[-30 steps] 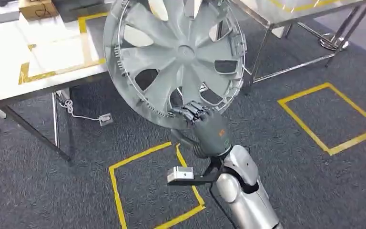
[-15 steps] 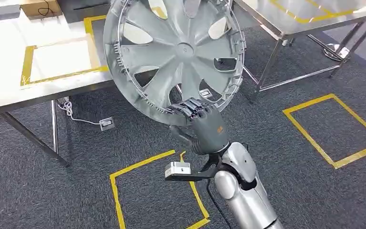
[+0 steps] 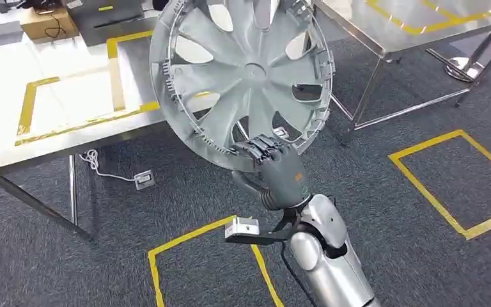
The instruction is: Take the parts from the cabinet and place them on the table.
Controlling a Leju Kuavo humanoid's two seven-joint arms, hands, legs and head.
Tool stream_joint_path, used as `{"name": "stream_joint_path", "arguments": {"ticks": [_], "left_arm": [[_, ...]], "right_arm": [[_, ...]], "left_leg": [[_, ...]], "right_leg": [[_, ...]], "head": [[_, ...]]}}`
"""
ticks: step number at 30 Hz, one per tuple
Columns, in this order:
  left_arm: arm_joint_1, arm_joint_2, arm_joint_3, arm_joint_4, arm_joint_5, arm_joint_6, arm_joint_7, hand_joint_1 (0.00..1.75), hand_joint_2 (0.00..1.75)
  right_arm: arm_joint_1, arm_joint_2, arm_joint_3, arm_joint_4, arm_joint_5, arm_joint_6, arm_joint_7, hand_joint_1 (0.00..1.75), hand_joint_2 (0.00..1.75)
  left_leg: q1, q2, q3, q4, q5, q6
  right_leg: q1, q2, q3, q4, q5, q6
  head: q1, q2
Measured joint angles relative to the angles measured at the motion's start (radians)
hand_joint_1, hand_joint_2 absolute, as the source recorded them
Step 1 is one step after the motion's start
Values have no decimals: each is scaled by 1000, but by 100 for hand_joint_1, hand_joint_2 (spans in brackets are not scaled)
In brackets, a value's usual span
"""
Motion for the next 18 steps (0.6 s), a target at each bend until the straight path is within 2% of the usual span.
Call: {"name": "stream_joint_path", "arguments": {"ticks": [1,2,3,4,5,6,7,8,9,10,11,12,13,14,15,16,17,18], "left_arm": [[2,0,0,0,0,0,0,0,175],[3,1,0,0,0,1,0,0,175],[3,1,0,0,0,1,0,0,175],[3,2,0,0,0,2,0,0,175],[3,3,0,-1,0,2,-1,0,175],[8,2,0,0,0,2,-3,0,175],[8,2,0,0,0,2,-6,0,175],[7,2,0,0,0,2,-6,0,175],[6,-1,0,0,-2,2,-7,0,175],[4,-1,0,0,-3,2,-7,0,175],[2,-1,0,-1,-6,2,-7,0,175],[2,0,-1,-2,-6,2,-7,0,175],[1,0,-1,-3,-6,2,-6,0,175],[-1,0,-1,-3,-6,2,-5,0,175],[-1,0,-1,-3,-7,2,-5,0,175],[1,0,-1,-3,-7,1,-2,0,175],[2,0,-1,-3,-7,1,-1,0,175],[1,-1,-1,-3,-7,1,0,0,175]], "right_arm": [[3,0,0,0,0,0,1,175,175],[6,0,0,0,0,0,2,175,175],[8,0,0,0,0,0,2,175,175],[9,0,0,0,0,0,2,175,175],[9,0,0,0,1,0,1,175,175],[8,0,0,0,1,0,1,175,175],[6,0,0,0,1,0,-1,175,175],[5,1,0,-2,2,-1,0,175,175],[5,1,0,-5,3,0,0,175,175],[4,1,0,-6,2,0,1,175,175],[5,0,0,-6,2,0,1,175,175],[7,0,-1,-6,3,0,1,175,175],[7,0,0,-6,4,0,-1,175,175],[8,0,0,-6,4,0,-2,175,175],[10,-1,0,-6,5,0,-1,175,175],[11,-3,0,-6,5,0,0,175,175],[12,-4,-1,-6,5,0,0,175,175],[13,-5,-1,-6,5,0,0,175,175]], "left_leg": [[1,0,-32,20,-37,-3],[1,0,-46,7,-54,-6],[2,1,-47,-35,-46,-8],[3,2,-38,-95,-7,-6],[4,3,-25,-176,80,-2],[5,5,-21,-244,192,-1],[3,14,-26,-272,228,5],[0,12,-13,-268,214,14],[4,10,-10,-272,210,20],[3,10,-3,-271,202,29],[7,6,12,-273,200,38],[7,6,24,-274,190,45],[7,6,33,-275,180,49],[6,5,42,-275,169,52],[6,5,55,-275,156,54],[6,2,70,-275,142,53],[5,0,89,-275,127,52],[5,-2,108,-275,113,51]], "right_leg": [[-1,2,14,0,-13,1],[-3,4,30,0,-26,2],[-5,6,49,0,-40,5],[-8,6,67,0,-55,9],[-10,6,88,0,-72,14],[-8,7,93,0,-86,21],[-5,10,104,7,-103,28],[-3,11,105,-1,-117,35],[-2,10,124,4,-110,44],[-2,10,121,11,-100,47],[-4,8,105,36,-92,51],[-6,3,78,96,-76,54],[-6,0,26,172,-77,58],[-6,-1,-26,238,-102,63],[-6,-1,-74,287,-150,66],[-6,-1,-110,309,-199,65],[-6,-2,-131,301,-229,63],[-5,-2,-137,268,-229,60]], "head": [[-2,0],[0,0],[-1,0],[-2,0],[-1,0],[-3,0],[-7,0],[-6,0],[-4,0],[-4,0],[-3,0],[-2,0],[0,0],[1,0],[2,0],[3,0],[3,0],[3,0]]}}
